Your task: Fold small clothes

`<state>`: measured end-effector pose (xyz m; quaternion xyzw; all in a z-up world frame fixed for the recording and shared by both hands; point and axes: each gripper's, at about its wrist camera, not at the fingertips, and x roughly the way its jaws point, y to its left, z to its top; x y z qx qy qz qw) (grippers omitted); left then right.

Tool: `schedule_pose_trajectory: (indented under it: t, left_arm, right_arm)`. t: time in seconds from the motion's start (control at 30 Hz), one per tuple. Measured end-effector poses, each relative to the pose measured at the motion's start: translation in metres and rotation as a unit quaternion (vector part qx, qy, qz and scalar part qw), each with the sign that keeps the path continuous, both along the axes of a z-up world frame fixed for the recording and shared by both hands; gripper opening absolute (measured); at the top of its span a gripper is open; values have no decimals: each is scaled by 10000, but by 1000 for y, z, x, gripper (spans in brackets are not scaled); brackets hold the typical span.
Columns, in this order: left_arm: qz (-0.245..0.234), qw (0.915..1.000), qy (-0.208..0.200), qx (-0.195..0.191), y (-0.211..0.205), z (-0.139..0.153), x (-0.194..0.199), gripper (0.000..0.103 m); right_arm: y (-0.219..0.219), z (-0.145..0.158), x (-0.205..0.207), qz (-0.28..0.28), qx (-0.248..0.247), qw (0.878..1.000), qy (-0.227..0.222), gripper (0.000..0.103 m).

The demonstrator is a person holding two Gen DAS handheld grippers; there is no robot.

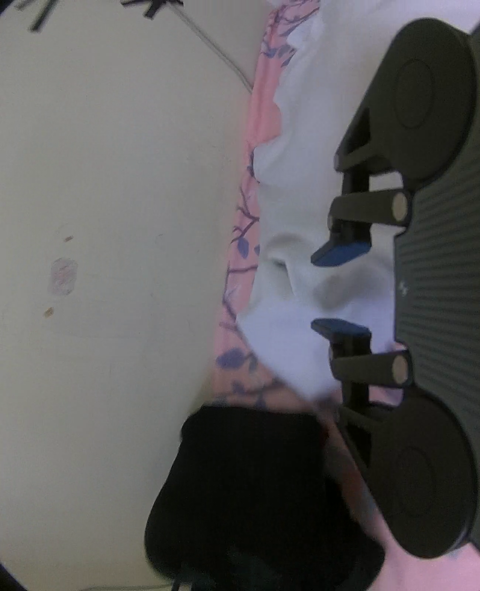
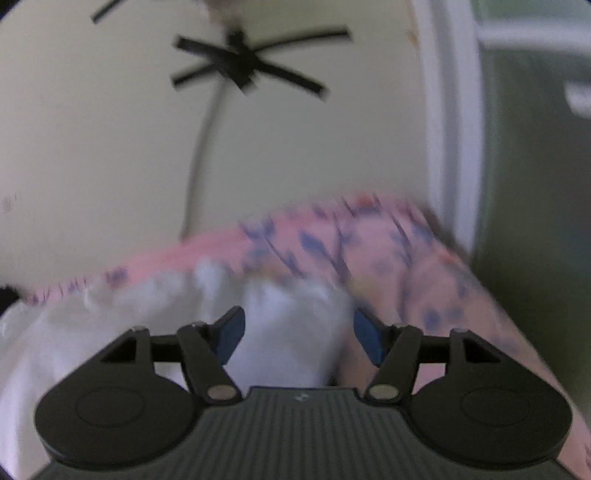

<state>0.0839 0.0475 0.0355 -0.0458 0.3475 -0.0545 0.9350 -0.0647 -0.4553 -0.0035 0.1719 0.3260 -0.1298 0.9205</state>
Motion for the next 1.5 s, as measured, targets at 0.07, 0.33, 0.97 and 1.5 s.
schedule_pose_trajectory:
  t: [0.07,0.33,0.97,1.5]
  left_arm:
    - [-23,9998,-104,151,15,17,4,51]
    - [394,9985,270,250,70,-4,-25,52]
    - [-646,9924,467,941,18,-34,-90,34]
    - [113,9976,658,163,92,32,-106,30]
  right_arm:
    - [-7,-17,-14,41,144,9995,281,61]
    - [20,-27,-28,-206,-1624,9857,398,0]
    - [194,4,-29,1799,-420,9811,-577,63]
    - [166,-35,-29,1329,1177,9820,-648,65]
